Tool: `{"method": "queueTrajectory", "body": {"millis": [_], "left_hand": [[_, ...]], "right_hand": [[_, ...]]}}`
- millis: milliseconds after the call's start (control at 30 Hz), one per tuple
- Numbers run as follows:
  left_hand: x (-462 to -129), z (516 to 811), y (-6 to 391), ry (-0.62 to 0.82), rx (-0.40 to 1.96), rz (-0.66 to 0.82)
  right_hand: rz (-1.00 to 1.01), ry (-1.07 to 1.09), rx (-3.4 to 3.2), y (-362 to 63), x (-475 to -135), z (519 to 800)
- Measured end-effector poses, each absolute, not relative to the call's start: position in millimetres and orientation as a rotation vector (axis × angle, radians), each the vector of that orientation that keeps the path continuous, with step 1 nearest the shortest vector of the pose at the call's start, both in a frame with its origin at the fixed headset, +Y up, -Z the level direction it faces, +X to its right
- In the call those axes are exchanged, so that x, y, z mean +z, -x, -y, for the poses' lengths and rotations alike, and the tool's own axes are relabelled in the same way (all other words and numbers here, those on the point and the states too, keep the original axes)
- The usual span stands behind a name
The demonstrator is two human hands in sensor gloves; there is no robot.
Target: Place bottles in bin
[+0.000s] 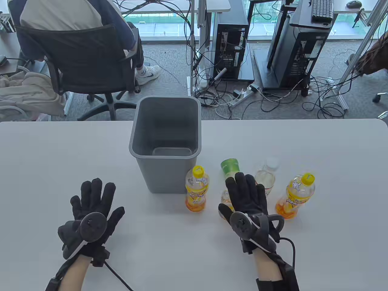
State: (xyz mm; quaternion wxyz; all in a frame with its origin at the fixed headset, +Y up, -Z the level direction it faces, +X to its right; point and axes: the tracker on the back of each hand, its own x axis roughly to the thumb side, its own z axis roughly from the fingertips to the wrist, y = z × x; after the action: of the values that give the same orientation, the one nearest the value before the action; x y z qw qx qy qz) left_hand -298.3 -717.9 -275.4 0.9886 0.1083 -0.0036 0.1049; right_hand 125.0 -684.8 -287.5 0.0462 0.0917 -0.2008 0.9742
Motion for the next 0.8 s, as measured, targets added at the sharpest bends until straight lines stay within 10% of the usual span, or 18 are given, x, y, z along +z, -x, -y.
{"method": "queueTrajectory", "body": {"millis": [800], "left_hand": [[-271.6,720.5,300.4,-0.208,0.192,-0.001]], "right_hand": [[0.619,-0.18,3.013,-130.3,-290.9,676.7]]}}
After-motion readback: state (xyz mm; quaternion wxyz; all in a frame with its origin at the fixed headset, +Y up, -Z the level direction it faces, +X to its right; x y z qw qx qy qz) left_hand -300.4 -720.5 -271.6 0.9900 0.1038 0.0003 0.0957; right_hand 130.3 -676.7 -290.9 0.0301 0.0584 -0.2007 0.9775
